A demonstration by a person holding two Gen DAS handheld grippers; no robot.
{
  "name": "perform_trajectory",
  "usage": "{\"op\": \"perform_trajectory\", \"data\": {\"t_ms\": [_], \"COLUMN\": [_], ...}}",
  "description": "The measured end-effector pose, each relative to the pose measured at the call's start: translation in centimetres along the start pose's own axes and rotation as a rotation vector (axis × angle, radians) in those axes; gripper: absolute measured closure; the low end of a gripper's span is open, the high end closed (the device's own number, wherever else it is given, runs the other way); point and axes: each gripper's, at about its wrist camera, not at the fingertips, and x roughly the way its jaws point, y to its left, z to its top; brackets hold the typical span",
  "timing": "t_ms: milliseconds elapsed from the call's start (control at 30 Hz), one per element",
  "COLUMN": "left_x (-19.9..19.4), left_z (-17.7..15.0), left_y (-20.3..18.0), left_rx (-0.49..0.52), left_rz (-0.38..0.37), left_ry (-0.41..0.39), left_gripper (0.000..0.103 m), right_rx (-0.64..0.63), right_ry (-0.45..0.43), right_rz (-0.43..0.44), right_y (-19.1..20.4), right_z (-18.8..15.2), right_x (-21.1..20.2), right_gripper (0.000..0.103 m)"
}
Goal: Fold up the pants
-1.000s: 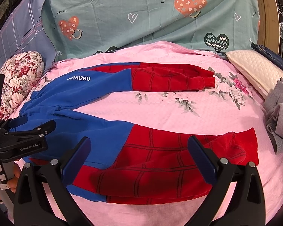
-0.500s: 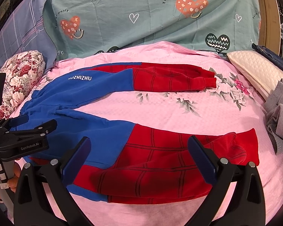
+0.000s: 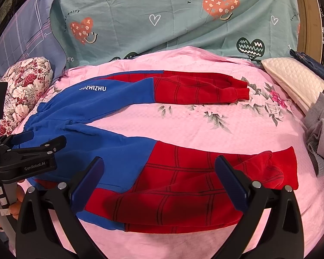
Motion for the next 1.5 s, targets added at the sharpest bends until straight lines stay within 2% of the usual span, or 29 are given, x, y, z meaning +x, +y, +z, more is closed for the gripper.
{"op": "perform_trajectory", "data": {"t_ms": [333,533,633,767,867,933,1000,1067,1133,1200,1300,1433,1500], "left_x": [0.0,-1.7,-3.3,-5.1,-6.1,-6.2,-6.2,-6.2,-6.1,-6.0,-6.0,-6.0,-5.6], "left_z": [0.1,0.7,1.4,1.6,1.3,1.0,0.7,0.2,-0.5,-1.5,-2.9,-4.5,-5.3], "left_y": [0.0,0.0,0.8,3.4,5.9,7.6,9.9,11.6,13.2,14.7,16.6,19.4,20.6], "left_rx": [-0.011,-0.005,-0.004,-0.03,-0.065,-0.098,-0.159,-0.208,-0.244,-0.258,-0.273,-0.331,-0.363], "left_rz": [-0.02,-0.033,-0.012,-0.054,-0.115,-0.158,-0.203,-0.223,-0.217,-0.192,-0.154,-0.142,-0.142], "left_ry": [0.015,-0.024,-0.061,-0.054,-0.043,-0.013,0.028,0.046,0.066,0.09,0.12,0.144,0.159], "left_gripper": [0.002,0.002,0.002,0.002,0.002,0.002,0.002,0.002,0.002,0.002,0.002,0.002,0.002], "right_rx": [-0.002,-0.006,0.038,0.142,0.3,0.443,0.546,0.64,0.705,0.706,0.711,0.786,0.774], "right_ry": [-0.004,-0.044,-0.057,-0.075,-0.045,0.011,0.065,0.128,0.187,0.233,0.239,0.253,0.256], "right_rz": [0.005,0.008,0.017,0.055,0.09,0.157,0.211,0.296,0.318,0.306,0.273,0.279,0.273], "right_y": [0.1,-0.2,-1.5,-6.0,-11.3,-15.2,-17.7,-19.1,-19.6,-19.2,-19.1,-20.1,-19.9], "right_z": [0.0,0.7,1.4,1.7,0.5,-1.1,-2.8,-4.2,-5.3,-5.8,-5.8,-5.4,-4.7], "right_x": [0.0,-1.5,-3.1,-6.9,-9.2,-9.6,-9.2,-7.9,-6.3,-4.5,-3.1,-1.2,-0.7], "right_gripper": [0.001,0.001,0.001,0.001,0.001,0.001,0.014,0.046,0.058,0.059,0.059,0.058,0.056]}}
